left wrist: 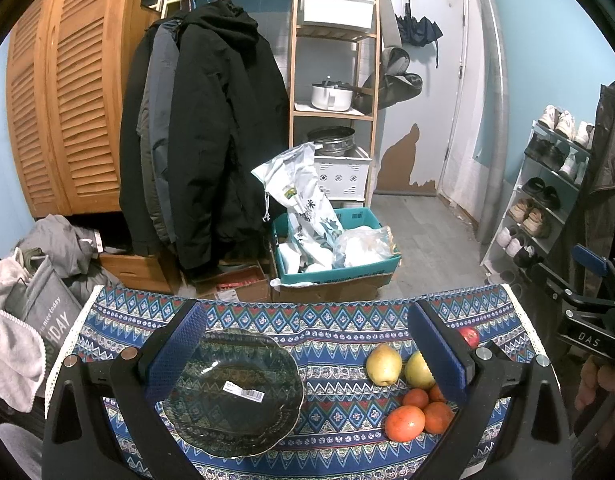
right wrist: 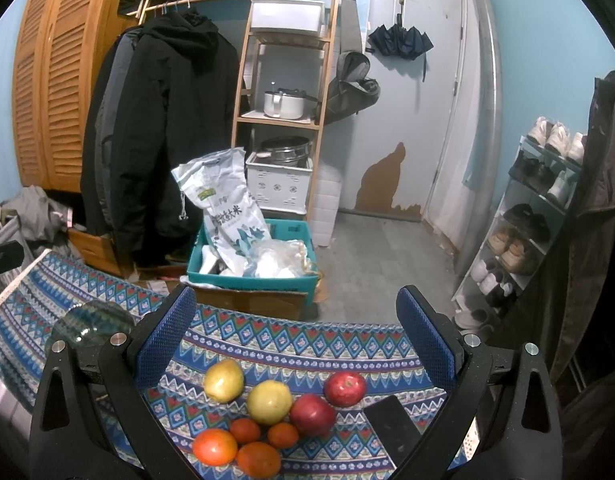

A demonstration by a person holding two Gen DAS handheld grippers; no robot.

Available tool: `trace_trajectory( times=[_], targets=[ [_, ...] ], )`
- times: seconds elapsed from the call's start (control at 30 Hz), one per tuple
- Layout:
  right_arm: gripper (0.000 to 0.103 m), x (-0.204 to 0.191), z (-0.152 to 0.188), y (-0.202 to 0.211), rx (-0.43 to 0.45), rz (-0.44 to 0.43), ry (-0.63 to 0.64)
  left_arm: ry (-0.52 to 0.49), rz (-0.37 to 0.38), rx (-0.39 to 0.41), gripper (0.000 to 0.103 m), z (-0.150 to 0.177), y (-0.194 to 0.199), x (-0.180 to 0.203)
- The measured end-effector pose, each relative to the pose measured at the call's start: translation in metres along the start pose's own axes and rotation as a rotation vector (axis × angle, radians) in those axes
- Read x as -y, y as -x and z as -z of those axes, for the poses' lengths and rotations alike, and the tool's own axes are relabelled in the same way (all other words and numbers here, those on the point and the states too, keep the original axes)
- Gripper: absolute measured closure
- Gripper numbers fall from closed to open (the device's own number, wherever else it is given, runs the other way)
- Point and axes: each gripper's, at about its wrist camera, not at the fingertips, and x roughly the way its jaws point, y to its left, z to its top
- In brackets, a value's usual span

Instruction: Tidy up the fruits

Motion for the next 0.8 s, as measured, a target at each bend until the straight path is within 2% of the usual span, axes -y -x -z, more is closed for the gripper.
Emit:
trace_trajectory(
  times=[0.8],
  targets=[
    [0.004, 0.011, 0.000, -0.001, -0.006, 0.015, 0.007, -0.001, 0.003, 0.001, 0.001, 0.000, 0.000, 0.003]
  ],
)
